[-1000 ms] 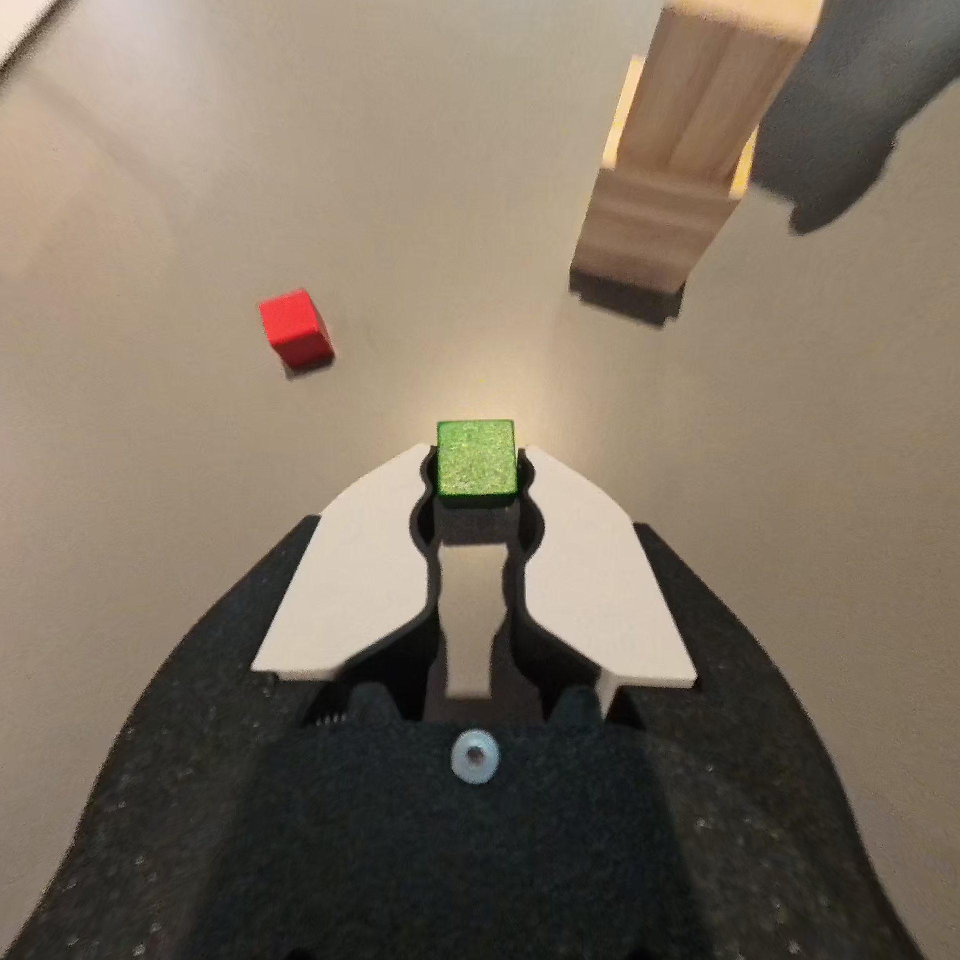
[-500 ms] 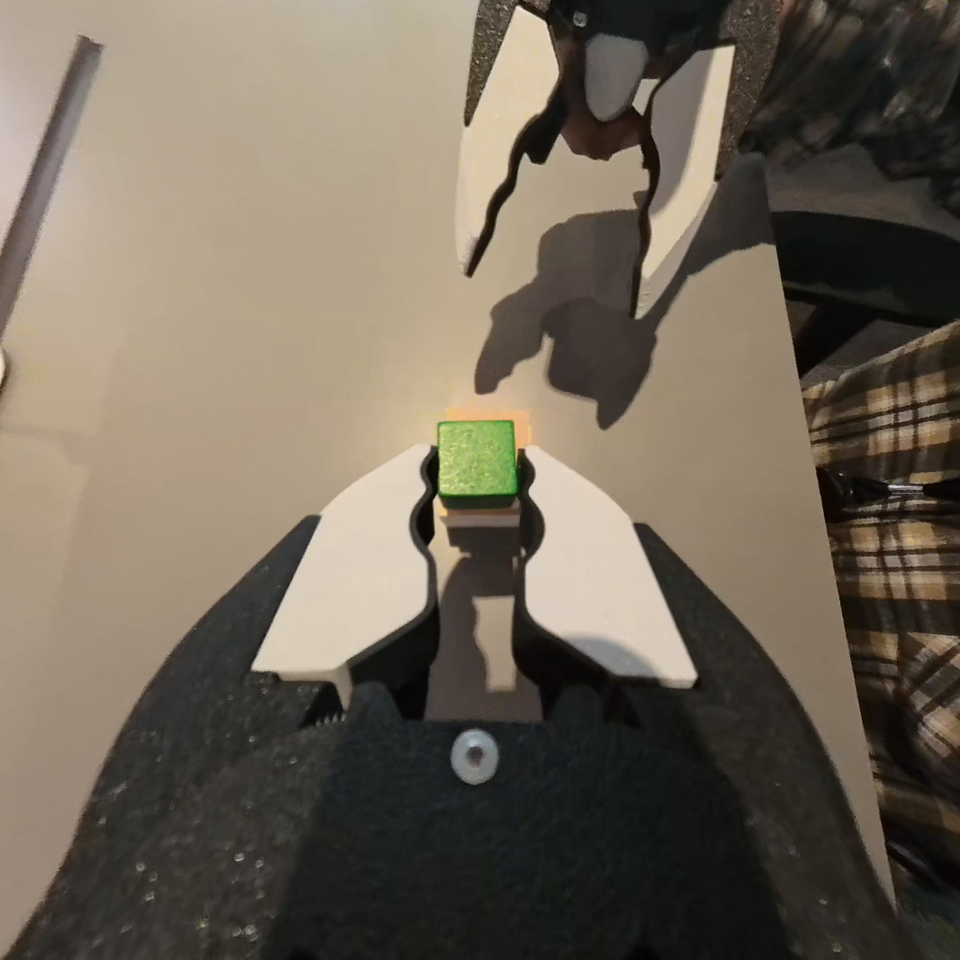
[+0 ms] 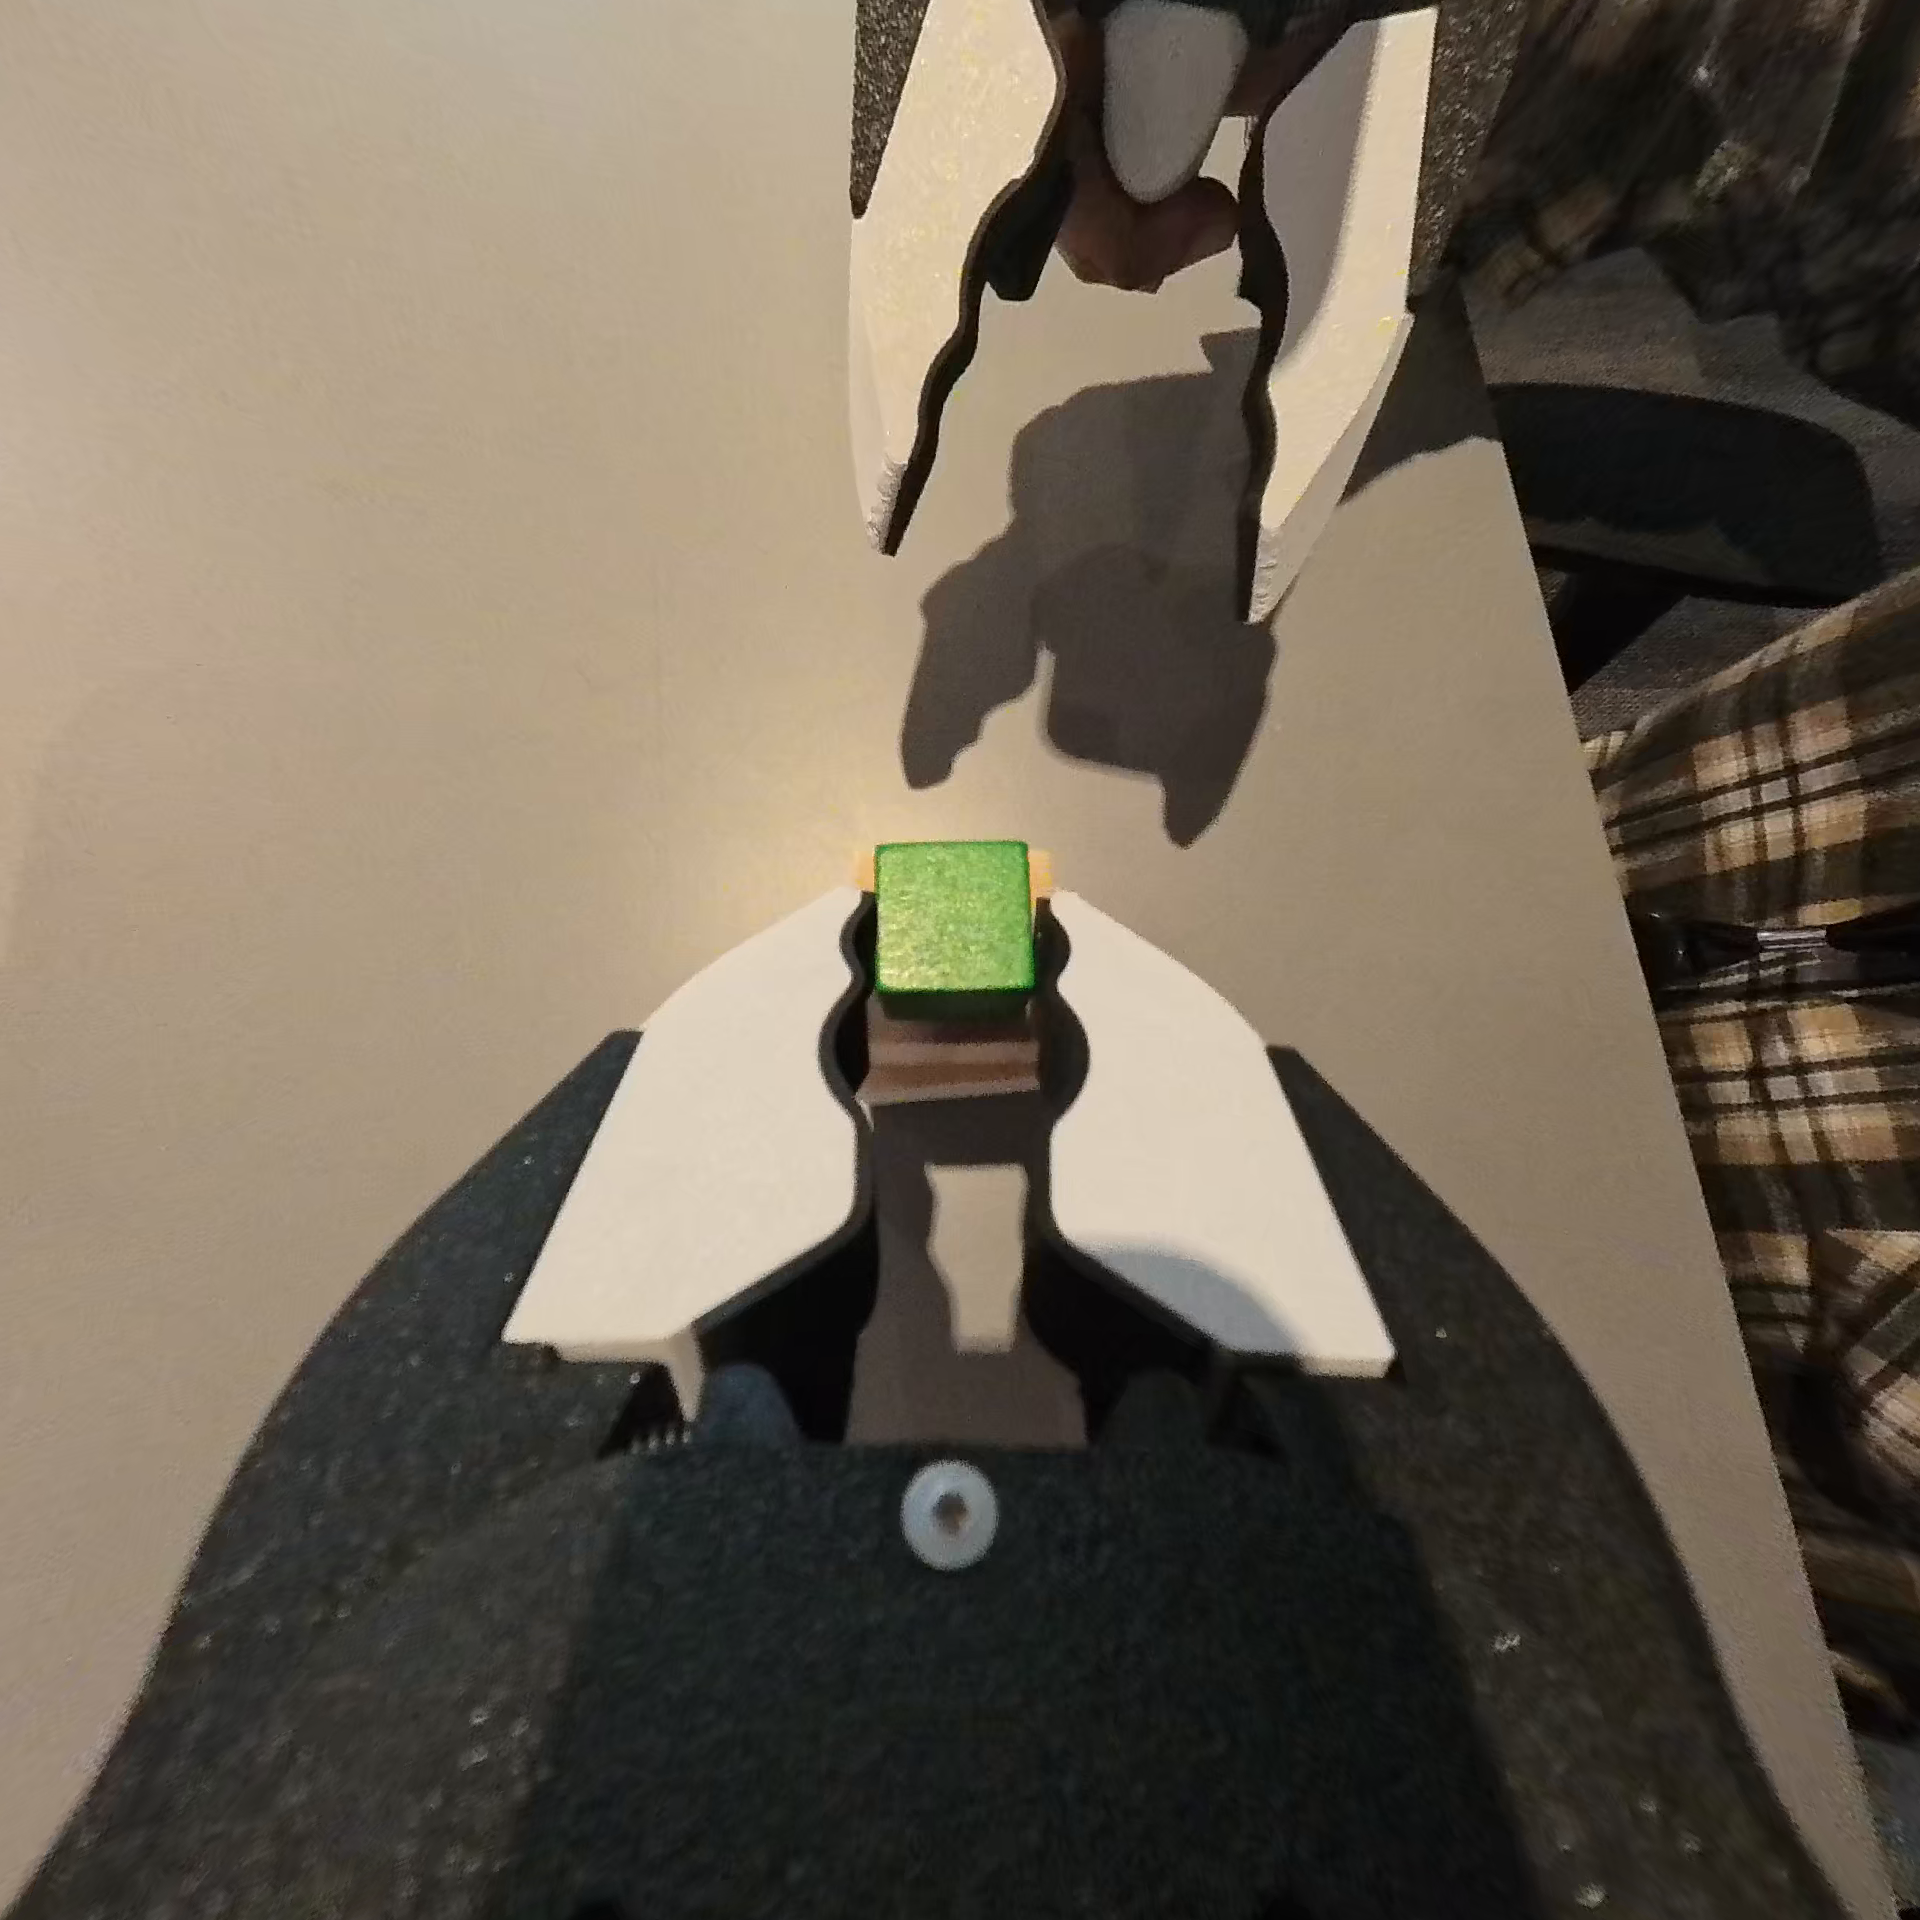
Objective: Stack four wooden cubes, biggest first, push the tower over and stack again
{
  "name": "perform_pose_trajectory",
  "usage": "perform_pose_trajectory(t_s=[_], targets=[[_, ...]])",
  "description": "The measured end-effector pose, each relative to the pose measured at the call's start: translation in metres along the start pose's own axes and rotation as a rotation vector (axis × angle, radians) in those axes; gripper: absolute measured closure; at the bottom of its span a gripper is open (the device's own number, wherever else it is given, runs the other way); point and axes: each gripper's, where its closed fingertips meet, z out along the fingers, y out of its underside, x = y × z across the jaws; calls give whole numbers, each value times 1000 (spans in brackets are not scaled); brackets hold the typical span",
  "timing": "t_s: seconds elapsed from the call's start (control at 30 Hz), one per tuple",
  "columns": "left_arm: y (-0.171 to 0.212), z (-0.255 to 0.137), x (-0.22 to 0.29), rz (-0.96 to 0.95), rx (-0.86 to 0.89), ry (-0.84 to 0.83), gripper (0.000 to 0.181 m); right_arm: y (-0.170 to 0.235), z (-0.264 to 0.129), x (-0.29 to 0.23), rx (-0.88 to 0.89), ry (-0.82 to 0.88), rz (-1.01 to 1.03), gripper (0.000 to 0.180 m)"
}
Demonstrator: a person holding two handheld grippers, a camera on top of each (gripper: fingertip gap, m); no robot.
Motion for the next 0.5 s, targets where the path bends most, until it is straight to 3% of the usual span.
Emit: perform_pose_trajectory(t_s=[0.5], targets=[[-1,4,2,27,27,20,152,-1,1,-1,-4,-6,2,103]])
